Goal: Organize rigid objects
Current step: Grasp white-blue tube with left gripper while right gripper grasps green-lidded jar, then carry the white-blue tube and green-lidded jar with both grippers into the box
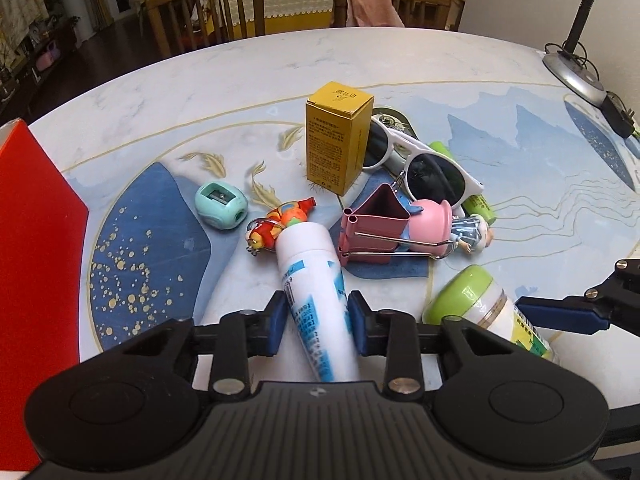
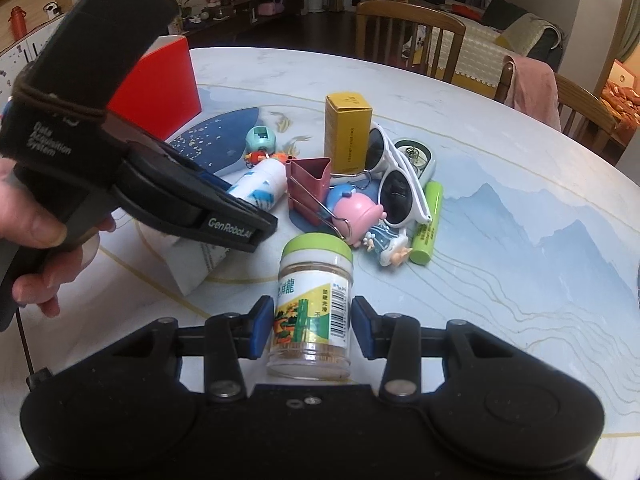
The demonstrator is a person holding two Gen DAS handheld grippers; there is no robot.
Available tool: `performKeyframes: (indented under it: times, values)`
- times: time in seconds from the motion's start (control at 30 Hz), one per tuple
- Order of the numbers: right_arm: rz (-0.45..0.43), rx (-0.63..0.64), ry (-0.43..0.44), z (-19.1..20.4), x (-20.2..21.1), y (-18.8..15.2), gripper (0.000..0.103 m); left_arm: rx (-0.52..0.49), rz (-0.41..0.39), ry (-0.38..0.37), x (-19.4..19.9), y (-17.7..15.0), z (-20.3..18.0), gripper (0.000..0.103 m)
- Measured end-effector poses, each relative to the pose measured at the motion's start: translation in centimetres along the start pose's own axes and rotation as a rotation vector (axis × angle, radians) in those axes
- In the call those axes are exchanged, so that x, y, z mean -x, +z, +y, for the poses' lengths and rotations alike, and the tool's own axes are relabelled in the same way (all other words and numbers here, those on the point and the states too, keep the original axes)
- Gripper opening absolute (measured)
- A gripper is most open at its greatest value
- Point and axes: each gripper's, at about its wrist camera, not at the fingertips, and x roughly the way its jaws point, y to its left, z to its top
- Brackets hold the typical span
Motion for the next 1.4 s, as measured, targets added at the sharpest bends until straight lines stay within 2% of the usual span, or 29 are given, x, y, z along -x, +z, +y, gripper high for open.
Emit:
performKeyframes:
  times: [0.33,0.7,1.07,1.4]
  values:
    - [-0.002,-0.086,-0.035,0.7,1.3,-0.1,0.041,0.033,0.017,-0.03,1.4,-1.8,1.3,0.029]
    - [-0.03,-0.147,-0.027,2.2,4.4,-0.6,0.041,0.088,0.018,-0.09,4.8,-4.5,3.1,0.029]
    - [-0.113,-0.143,-0.003,5.4,8.5,1.3,0.041,0.116,-0.066,-0.135,11.4,-4.8,5.9,0.029]
    - [-0.215,-0.102,0.023,9.4,11.2,5.5,0.041,0.146,-0.144,-0.133,17.0,-4.5,11.1,0.029]
